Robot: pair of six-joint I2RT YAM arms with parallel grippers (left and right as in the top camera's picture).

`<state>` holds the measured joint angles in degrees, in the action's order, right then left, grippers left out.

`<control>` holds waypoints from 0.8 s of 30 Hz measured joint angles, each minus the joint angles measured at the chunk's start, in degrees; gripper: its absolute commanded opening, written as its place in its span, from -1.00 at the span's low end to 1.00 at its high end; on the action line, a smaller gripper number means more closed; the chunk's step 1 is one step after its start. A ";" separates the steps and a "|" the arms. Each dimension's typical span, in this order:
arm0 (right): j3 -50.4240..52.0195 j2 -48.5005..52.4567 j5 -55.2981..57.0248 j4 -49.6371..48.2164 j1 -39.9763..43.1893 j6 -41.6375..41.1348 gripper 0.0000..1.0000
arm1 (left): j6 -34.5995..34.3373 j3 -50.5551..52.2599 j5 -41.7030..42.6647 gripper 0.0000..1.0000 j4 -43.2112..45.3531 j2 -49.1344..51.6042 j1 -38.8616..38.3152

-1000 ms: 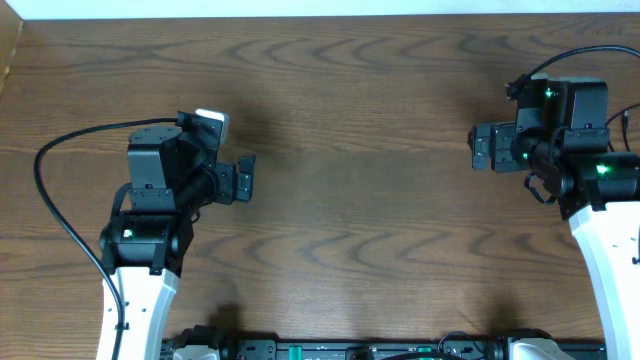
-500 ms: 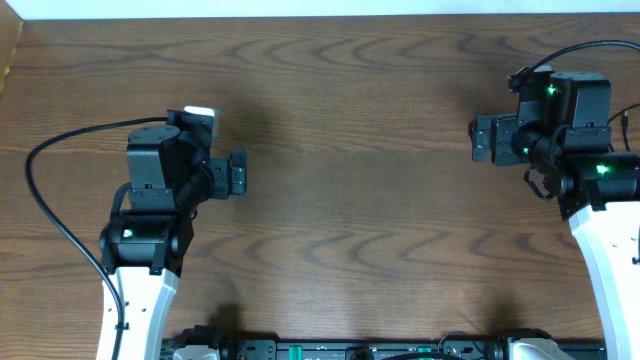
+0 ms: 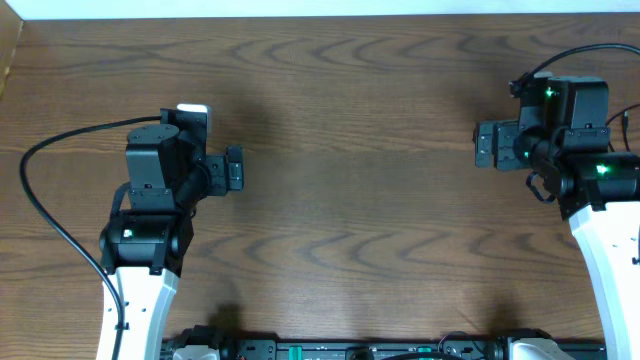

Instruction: Untangle cables

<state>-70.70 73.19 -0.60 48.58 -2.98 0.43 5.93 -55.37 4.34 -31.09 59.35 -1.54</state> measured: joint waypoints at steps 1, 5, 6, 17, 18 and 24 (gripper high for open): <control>0.00 0.00 0.26 0.15 0.02 -0.02 0.98 | -0.02 0.00 -0.02 0.96 -0.04 0.00 0.00; 0.00 0.00 1.75 0.28 0.00 -0.87 0.98 | -0.13 0.00 -0.02 0.95 -0.46 0.00 0.00; 0.00 0.02 2.12 0.28 0.00 -1.29 0.99 | -0.13 0.00 -0.02 0.96 -0.72 0.00 0.00; 0.02 -0.11 3.82 1.29 0.00 -3.43 0.99 | 0.31 0.00 -0.02 0.96 -3.10 -0.92 0.00; 0.07 -0.26 3.87 1.27 0.00 -3.63 0.98 | 0.31 0.00 0.00 0.95 -3.08 -1.40 0.00; 3.67 -4.87 4.13 -1.53 0.00 -4.66 0.99 | 0.33 0.33 0.00 0.95 -3.02 -4.74 0.00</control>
<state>-67.02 68.31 3.53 47.05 -2.98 -4.23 6.26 -55.05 4.34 -34.11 54.61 -1.54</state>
